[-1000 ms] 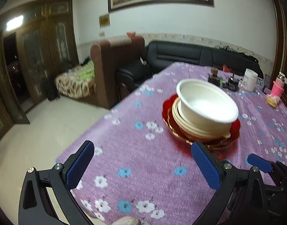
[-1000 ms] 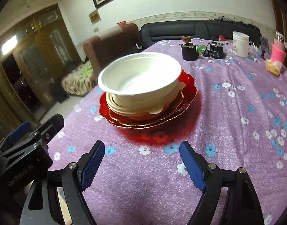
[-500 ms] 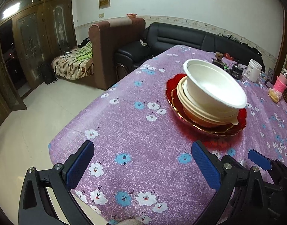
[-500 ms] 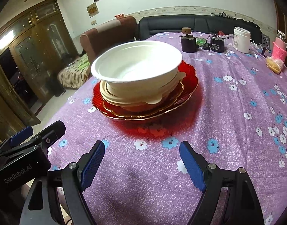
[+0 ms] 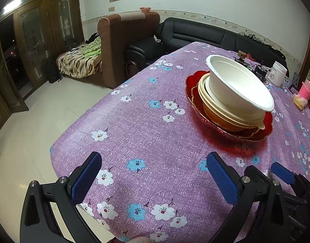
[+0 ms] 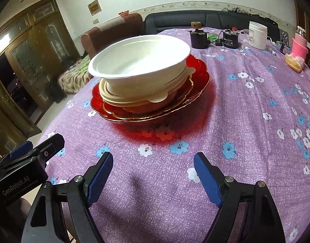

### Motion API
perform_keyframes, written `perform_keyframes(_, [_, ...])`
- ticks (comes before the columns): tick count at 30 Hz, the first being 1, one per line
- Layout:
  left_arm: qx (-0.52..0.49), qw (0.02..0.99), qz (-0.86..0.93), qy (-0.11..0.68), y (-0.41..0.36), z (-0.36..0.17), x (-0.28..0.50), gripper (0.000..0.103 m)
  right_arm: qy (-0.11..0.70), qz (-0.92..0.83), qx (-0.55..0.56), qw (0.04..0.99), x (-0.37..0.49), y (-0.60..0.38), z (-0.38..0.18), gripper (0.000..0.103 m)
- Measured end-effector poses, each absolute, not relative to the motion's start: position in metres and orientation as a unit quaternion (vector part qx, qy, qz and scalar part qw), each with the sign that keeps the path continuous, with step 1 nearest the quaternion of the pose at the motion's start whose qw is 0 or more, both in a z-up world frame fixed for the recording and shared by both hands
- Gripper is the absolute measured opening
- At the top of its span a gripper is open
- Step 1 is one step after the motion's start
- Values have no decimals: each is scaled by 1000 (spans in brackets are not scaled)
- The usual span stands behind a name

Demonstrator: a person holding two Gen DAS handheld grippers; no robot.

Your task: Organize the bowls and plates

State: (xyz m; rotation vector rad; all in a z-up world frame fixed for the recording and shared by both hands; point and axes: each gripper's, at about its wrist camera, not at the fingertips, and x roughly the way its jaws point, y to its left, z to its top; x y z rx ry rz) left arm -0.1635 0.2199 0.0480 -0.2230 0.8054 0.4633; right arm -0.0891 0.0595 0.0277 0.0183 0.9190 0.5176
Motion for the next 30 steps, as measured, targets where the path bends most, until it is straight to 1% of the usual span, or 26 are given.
perform_keyframes(7, [-99, 881, 225, 404, 222, 40, -161, 103, 438, 230, 15, 869, -84, 54, 29, 86])
perform_keyframes(14, [-92, 881, 221, 409, 217, 35, -159, 103, 446, 209, 51, 869, -74, 36, 28, 86])
perform_keyframes(30, [-92, 881, 219, 410, 217, 36, -160, 103, 434, 243, 19, 867, -86, 55, 30, 86])
